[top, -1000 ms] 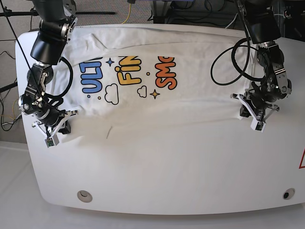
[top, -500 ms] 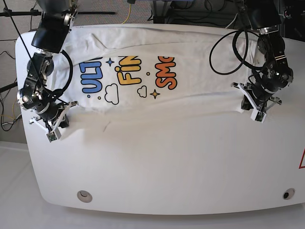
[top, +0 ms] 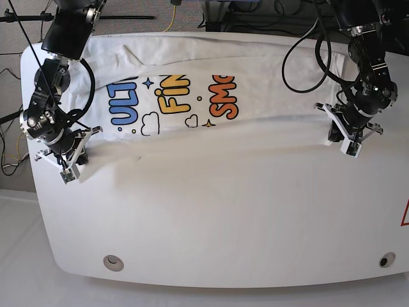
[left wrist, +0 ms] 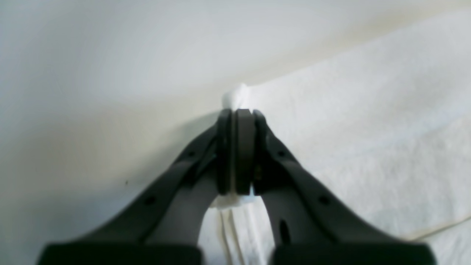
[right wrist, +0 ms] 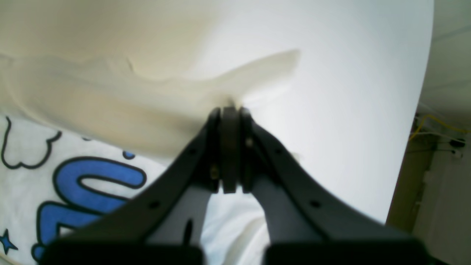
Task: Fold the T-shirt properly
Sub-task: 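Lift the hem with both grippers and fold it toward the arm bases, then lower the folded hem and open both grippers, then grasp the folded shirt edge again with both grippers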
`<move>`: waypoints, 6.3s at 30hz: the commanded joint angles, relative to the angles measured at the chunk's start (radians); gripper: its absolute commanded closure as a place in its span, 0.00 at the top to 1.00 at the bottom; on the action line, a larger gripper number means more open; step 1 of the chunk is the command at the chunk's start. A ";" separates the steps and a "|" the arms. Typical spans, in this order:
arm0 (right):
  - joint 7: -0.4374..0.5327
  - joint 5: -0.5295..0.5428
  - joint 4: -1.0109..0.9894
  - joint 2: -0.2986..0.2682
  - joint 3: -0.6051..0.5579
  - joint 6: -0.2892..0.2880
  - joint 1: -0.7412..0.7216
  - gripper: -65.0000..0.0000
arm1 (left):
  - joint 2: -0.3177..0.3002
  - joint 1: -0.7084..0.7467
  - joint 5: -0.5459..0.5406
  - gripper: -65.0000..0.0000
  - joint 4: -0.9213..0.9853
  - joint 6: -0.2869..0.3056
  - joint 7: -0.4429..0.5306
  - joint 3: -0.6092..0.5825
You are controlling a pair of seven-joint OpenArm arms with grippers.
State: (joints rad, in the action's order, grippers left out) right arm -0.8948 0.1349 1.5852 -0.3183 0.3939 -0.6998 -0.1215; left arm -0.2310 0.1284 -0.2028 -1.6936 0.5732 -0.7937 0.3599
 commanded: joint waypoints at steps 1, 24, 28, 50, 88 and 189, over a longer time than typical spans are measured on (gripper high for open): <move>0.010 -0.003 0.030 -0.020 0.008 0.002 0.000 0.00 | -0.016 0.000 -0.002 0.00 -0.028 -0.005 0.016 0.008; -0.029 -0.002 0.090 -0.013 0.017 0.002 0.114 0.00 | -0.021 0.095 -0.004 0.00 -0.054 0.005 0.009 0.008; -0.025 0.006 0.093 -0.003 0.015 0.002 0.127 0.00 | -0.022 0.101 -0.001 0.00 -0.058 0.005 0.014 0.004; -0.041 -0.003 0.166 0.049 0.010 0.002 0.217 0.00 | -0.020 0.224 -0.008 0.00 -0.159 0.017 0.002 0.003; -0.035 -0.005 0.188 0.028 0.002 0.002 0.228 0.59 | -0.071 0.202 0.000 0.23 -0.145 0.026 0.019 0.014; 0.068 0.018 -0.194 0.155 -0.053 0.002 0.187 0.01 | -0.020 0.053 0.013 0.02 0.185 0.098 0.184 0.075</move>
State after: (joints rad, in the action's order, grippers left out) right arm -0.6621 0.2451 1.3769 -0.1616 0.3363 -0.7071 0.0422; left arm -0.2363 0.1875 -0.1989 -1.4769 0.6685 -0.5999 0.4305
